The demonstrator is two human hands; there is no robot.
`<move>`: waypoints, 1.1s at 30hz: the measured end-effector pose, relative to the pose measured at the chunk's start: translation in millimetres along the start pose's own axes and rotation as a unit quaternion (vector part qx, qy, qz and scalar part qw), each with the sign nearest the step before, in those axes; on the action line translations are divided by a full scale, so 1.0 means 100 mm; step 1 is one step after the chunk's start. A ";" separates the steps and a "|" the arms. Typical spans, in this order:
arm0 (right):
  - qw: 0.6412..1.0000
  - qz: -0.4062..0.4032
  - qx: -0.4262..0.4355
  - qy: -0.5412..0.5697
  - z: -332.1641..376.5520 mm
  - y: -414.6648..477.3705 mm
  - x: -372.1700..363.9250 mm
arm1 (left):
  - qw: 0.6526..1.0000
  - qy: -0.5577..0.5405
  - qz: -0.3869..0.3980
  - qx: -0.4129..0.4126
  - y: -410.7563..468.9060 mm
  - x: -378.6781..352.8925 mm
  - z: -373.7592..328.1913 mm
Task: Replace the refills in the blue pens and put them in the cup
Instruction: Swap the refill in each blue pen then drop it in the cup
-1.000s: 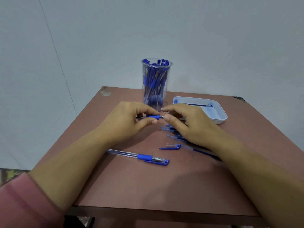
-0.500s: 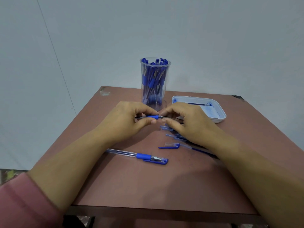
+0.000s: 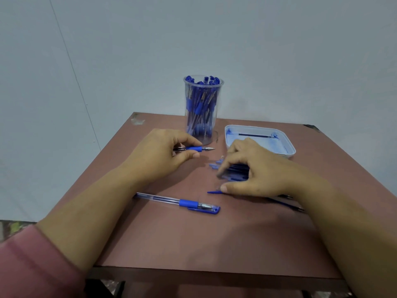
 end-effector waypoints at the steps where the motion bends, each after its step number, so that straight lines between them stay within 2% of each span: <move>1: 1.000 0.022 0.004 -0.011 0.01 0.01 -0.07 | 1.000 0.003 0.001 -0.001 0.00 -0.01 0.00; 4: 0.999 0.029 0.025 -0.016 0.08 0.07 -0.14 | 1.000 0.008 -0.001 -0.004 0.00 -0.01 0.01; 9: 0.994 -0.070 -0.008 0.088 -0.03 0.06 0.13 | 1.000 -0.001 0.001 0.001 0.00 -0.01 0.02; 13: 0.989 -0.123 -0.025 0.083 -0.16 0.05 0.25 | 1.000 -0.009 0.010 0.002 -0.01 -0.03 0.01; 21: 0.984 -0.140 0.010 0.111 -0.04 0.13 0.16 | 0.999 -0.019 0.026 -0.024 -0.03 -0.10 -0.12; 26: 0.972 -0.184 0.008 0.145 -0.06 0.14 0.16 | 1.000 -0.021 0.000 -0.023 -0.05 -0.08 -0.14; 33: 0.966 -0.201 0.014 0.160 -0.08 0.18 0.13 | 0.999 -0.003 -0.004 -0.032 -0.05 -0.08 -0.20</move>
Point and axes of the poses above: each hand's wrist, its own y-axis towards the middle knuckle, its own x-axis out of the back of the hand, z = x × y, the point moved 10 cm from there along y, towards the middle knuckle, and after that the axes turned 2 degrees about z, right-handed, at the moved point
